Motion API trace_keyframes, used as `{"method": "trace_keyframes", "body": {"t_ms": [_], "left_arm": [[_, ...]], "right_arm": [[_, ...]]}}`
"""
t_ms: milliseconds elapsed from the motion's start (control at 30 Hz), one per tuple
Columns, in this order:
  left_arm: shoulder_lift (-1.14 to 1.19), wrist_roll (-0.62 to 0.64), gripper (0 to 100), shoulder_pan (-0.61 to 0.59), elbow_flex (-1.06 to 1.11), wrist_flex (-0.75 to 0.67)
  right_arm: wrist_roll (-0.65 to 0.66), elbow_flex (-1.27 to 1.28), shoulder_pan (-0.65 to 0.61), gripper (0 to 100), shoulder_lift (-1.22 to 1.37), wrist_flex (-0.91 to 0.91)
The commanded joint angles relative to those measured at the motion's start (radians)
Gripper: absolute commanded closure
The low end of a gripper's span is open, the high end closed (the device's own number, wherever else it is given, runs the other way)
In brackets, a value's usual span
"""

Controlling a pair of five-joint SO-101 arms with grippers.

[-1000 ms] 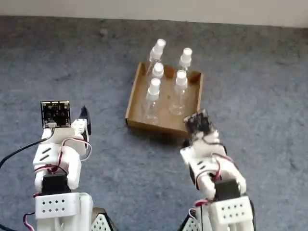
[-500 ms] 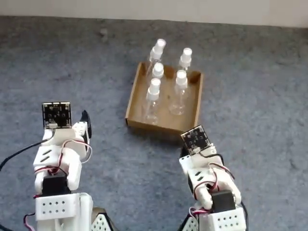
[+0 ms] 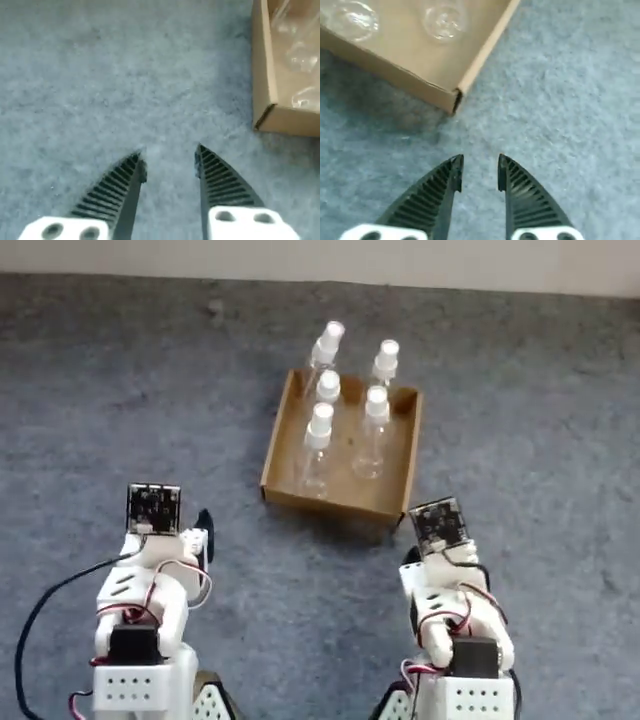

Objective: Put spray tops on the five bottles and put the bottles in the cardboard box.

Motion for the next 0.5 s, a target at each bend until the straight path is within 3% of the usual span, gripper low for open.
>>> {"method": "trace_keyframes", "body": {"t_ms": [0,233,333,467], "left_arm": [[0.007,0.009,88,0.024,0.021,0.025],[0.007,0.008,88,0.024,0.021,0.287],[-0.002,0.009,88,0.024,0.021,0.471],[-0.013,0.009,88,0.027,0.021,0.460]], "right_arm": [[0.009,0.153,0.058,92.2,-0.013,0.004],[0.009,0.154,0.079,92.2,-0.016,0.245],[0.009,0.154,0.076,92.2,-0.013,0.223],[0.009,0.154,0.076,92.2,-0.013,0.223]]}}
